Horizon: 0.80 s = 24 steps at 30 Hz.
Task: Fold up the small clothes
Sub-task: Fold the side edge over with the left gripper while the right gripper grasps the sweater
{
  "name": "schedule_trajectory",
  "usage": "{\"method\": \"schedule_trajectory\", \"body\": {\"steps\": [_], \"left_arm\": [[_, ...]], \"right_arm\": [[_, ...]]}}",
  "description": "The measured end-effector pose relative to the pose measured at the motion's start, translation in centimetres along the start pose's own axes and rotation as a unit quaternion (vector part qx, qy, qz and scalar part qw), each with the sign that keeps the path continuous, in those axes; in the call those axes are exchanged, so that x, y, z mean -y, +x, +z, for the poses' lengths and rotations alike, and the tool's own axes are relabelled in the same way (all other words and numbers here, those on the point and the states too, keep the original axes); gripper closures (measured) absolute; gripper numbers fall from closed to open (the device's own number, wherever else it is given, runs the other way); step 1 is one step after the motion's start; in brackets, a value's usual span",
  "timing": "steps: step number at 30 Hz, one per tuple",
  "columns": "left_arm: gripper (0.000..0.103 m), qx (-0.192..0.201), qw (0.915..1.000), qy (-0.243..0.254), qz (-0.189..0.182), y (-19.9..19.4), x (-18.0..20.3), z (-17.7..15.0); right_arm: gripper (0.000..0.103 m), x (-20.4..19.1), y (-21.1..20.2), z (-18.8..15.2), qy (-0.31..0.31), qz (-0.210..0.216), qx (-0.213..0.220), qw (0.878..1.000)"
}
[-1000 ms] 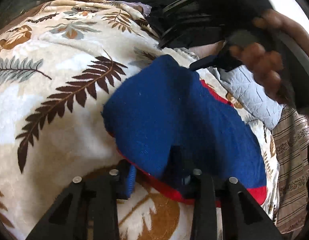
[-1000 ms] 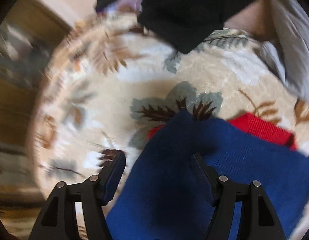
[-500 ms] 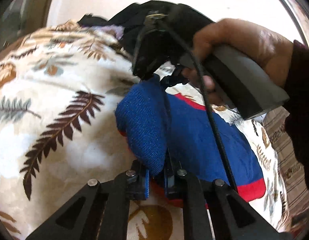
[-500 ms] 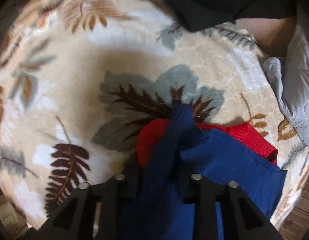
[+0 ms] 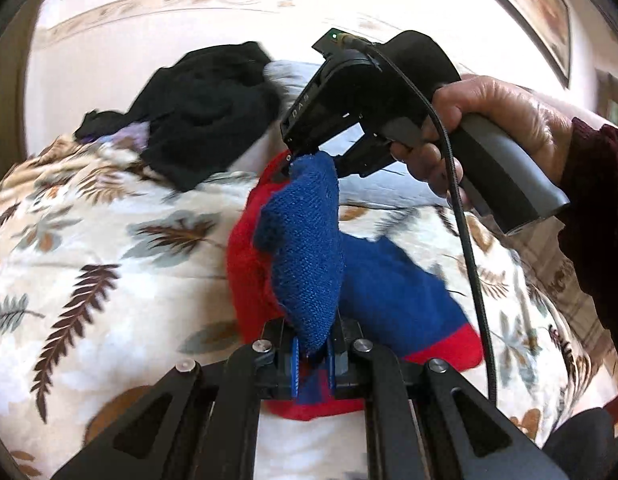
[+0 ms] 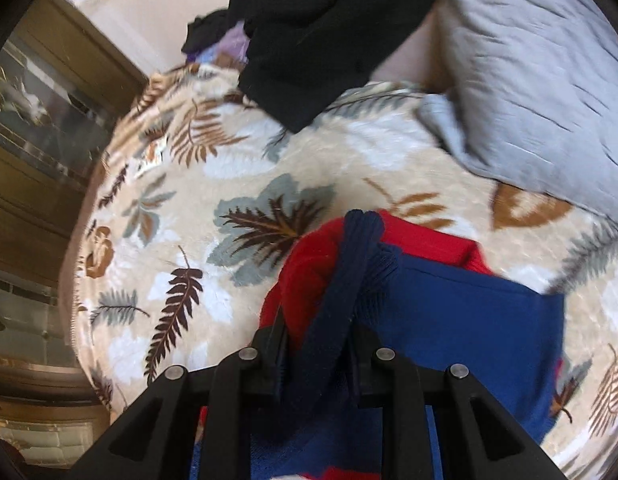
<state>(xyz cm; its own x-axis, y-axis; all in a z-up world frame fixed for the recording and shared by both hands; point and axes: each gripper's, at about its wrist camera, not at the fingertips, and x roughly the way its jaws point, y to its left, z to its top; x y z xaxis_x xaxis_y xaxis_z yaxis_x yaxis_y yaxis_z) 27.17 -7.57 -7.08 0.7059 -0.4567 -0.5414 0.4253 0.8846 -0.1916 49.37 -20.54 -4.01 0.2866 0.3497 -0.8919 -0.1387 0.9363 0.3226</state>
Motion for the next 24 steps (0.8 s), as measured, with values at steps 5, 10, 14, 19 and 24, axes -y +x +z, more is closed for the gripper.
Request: {"method": "schedule_trajectory", "body": {"steps": [5,10,14,19,24], "left_arm": [[0.093,-0.007,0.9988,0.044,-0.016,1.0,4.7,0.0],[0.093,-0.017,0.9965,0.078,-0.024,2.9,8.7,-0.2],[0.093,-0.036,0.9936,0.105,-0.023,4.8,11.4,-1.2],[0.093,-0.058,0.9898,0.13,-0.013,7.3,12.8,-2.3],[0.093,-0.074,0.9855,0.152,-0.001,8.7,13.9,-3.5]], "right_arm": [[0.079,3.6,-3.2,-1.8,0.011,0.014,0.021,1.0],[0.079,8.0,-5.7,-3.3,0.021,0.021,0.04,0.999],[0.079,12.0,-6.0,-4.3,0.039,0.035,0.051,0.997],[0.079,16.3,-4.6,-5.6,0.065,0.059,0.057,0.995],[0.079,20.1,-2.3,-7.0,0.093,0.093,0.06,0.99]]}}
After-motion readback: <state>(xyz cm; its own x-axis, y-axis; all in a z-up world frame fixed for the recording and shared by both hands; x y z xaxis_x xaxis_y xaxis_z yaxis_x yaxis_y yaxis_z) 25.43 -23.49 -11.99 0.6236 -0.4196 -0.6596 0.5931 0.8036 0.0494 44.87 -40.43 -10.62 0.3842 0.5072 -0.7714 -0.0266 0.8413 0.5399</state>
